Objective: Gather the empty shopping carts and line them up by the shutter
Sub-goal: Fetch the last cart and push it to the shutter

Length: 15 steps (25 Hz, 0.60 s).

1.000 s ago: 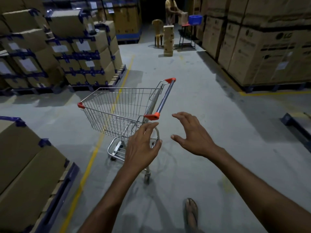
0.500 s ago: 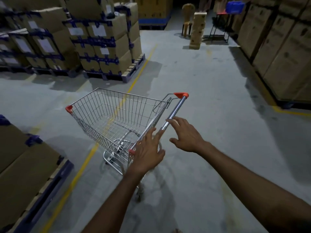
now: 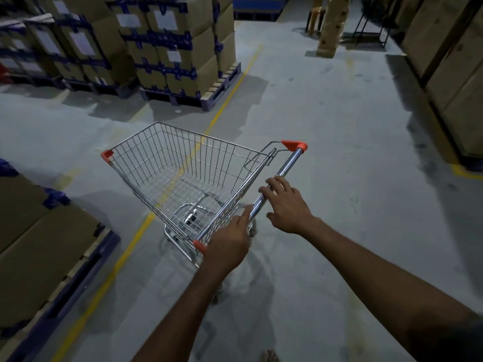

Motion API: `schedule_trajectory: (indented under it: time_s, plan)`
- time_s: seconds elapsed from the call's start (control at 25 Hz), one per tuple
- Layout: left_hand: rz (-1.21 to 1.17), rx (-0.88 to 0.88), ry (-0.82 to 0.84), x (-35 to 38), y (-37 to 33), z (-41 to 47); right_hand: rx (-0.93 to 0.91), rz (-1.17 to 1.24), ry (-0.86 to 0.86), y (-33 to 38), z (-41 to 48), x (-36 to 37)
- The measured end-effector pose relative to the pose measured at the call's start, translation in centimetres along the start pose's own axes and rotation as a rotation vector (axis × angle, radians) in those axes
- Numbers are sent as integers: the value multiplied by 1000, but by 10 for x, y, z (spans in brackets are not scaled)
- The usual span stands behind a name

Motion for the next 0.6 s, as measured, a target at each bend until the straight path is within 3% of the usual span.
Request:
schedule_trajectory:
  time_s: [0.48, 0.6]
  plan:
    - [-44, 79, 106, -40, 41, -111, -10, -86, -57, 88, -88, -15]
    - [59, 63, 163, -59, 44, -150, -1, -98, -19, 113, -121, -17]
Point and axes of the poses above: each hand's wrist, its own z-axis towards the middle knuckle, its own x-axis out of the palm, y = z × x, the point moved 3 cm from there along z, towards the middle knuckle, and after that the axes turned 4 degrees about -y, right-handed, at the moved point
